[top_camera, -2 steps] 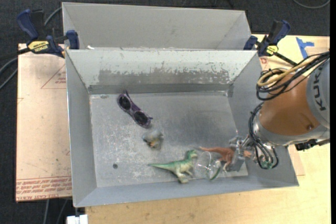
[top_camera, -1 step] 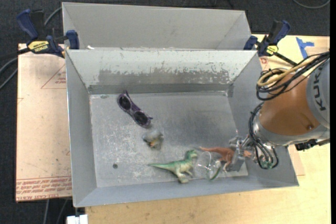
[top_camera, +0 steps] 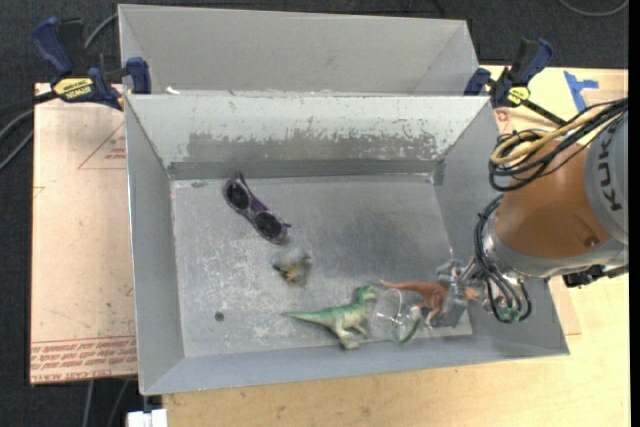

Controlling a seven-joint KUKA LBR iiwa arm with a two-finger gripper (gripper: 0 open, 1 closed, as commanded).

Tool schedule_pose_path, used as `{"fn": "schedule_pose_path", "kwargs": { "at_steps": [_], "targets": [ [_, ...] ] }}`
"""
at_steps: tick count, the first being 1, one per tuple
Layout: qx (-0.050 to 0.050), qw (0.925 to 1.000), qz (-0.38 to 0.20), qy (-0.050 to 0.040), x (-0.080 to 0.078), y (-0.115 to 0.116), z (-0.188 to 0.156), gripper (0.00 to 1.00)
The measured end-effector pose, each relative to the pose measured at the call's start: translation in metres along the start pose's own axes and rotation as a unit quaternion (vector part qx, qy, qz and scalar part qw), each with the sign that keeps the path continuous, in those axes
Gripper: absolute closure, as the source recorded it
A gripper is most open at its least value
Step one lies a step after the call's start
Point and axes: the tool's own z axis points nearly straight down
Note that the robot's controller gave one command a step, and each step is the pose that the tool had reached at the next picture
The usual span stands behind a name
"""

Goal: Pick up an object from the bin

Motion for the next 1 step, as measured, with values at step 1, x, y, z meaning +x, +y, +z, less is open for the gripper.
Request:
{"fn": "schedule_pose_path", "kwargs": {
  "at_steps": [1],
  "targets": [
    [0.0,1.0,0.0,0.0,0.0007,0.0002,-0.0177,1.0]
  ]
}}
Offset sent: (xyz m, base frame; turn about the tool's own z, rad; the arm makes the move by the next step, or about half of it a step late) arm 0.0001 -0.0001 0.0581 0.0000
